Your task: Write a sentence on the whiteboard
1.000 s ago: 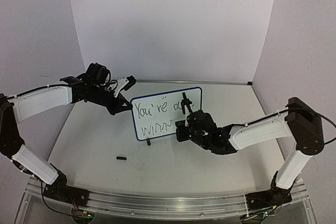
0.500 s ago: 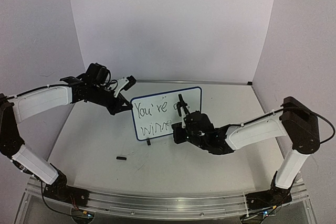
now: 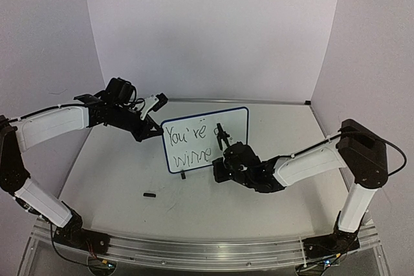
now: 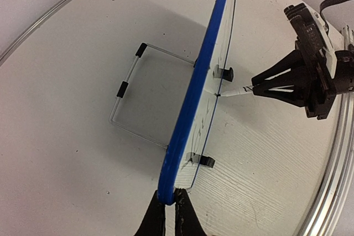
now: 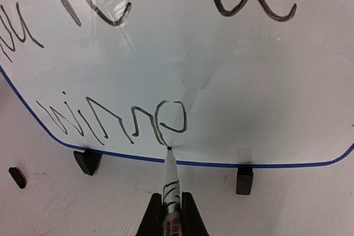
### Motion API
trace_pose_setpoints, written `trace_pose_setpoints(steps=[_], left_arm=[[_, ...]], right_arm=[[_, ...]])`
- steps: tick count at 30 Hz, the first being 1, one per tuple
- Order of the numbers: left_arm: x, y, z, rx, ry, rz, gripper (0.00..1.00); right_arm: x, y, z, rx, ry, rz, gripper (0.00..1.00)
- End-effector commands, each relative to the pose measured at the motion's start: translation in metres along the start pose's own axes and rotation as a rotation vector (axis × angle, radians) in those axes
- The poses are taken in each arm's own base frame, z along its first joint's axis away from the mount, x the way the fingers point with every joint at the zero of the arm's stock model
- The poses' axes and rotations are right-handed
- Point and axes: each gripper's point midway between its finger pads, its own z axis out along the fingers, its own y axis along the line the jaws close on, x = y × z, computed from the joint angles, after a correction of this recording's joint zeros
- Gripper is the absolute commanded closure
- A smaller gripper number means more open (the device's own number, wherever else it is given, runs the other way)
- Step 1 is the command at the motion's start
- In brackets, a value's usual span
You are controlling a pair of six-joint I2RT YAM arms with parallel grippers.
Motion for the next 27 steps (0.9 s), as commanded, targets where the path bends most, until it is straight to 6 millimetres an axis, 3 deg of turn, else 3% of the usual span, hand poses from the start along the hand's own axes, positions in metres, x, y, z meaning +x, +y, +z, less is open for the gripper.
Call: trace_pose_setpoints(steps=[1,15,27], left_arm=[[0.023,0.014,0.005,-0.073,0.098,0.007,1.0],[0.024,0.014,0.006,-0.069,0.099,0.005,1.0],[0.025,0.014,0.007,-0.067,0.103,0.003,1.0]], right_arm=[[-0.013,-0.011,0.0,0.067,-0.043,0.018,1.0],[-0.05,-0.006,-0.041,-0.008,-0.158,0.035,1.0],[-0.056,-0.003,-0.028,0.024,-0.165,0.011,1.0]])
